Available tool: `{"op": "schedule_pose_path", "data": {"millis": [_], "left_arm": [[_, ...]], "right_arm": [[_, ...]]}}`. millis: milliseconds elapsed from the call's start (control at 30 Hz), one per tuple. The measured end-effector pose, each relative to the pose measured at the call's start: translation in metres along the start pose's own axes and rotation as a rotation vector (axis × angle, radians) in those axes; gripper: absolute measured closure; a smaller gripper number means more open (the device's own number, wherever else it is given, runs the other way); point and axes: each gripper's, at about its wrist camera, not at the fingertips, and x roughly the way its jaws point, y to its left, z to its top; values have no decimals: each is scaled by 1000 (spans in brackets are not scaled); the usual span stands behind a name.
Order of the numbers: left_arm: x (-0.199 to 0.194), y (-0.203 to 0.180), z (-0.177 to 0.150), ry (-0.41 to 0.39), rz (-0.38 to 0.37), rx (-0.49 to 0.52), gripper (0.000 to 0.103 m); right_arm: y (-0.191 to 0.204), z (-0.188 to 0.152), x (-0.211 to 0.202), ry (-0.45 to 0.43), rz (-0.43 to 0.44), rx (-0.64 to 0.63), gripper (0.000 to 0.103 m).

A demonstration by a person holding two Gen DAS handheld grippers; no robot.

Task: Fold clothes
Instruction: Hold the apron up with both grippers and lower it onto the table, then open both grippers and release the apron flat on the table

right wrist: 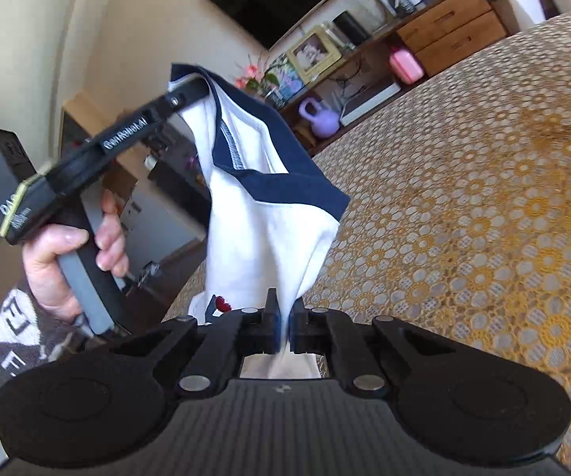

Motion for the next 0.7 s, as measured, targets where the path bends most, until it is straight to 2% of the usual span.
{"op": "schedule_pose_path", "data": {"millis": [67,167,300,433,500,600,700], "left_arm": [[18,-18,4,15,-25,28,0],[49,-52,10,76,-93,5,0],[67,-112,4,85,-167,81,0],[67,-146,-11,129,-243,80,0],[62,-149,-16,149,-268,80,0],[48,-131,-18,152,-260,51,0],[25,-99,-17,149,-228,2,0]], "right_arm": [[0,-10,-24,-35,-27,35,100],[-2,-24,-59,-79,-65,80,100],[-11,-40,-101,-138,-125,136,100],[-24,-52,-118,-156,-210,170,100],[-31,-56,-116,-145,-265,180,100],[-41,-61,-113,-136,-305,203,99],[-33,-63,-109,-141,-360,159,97]]}}
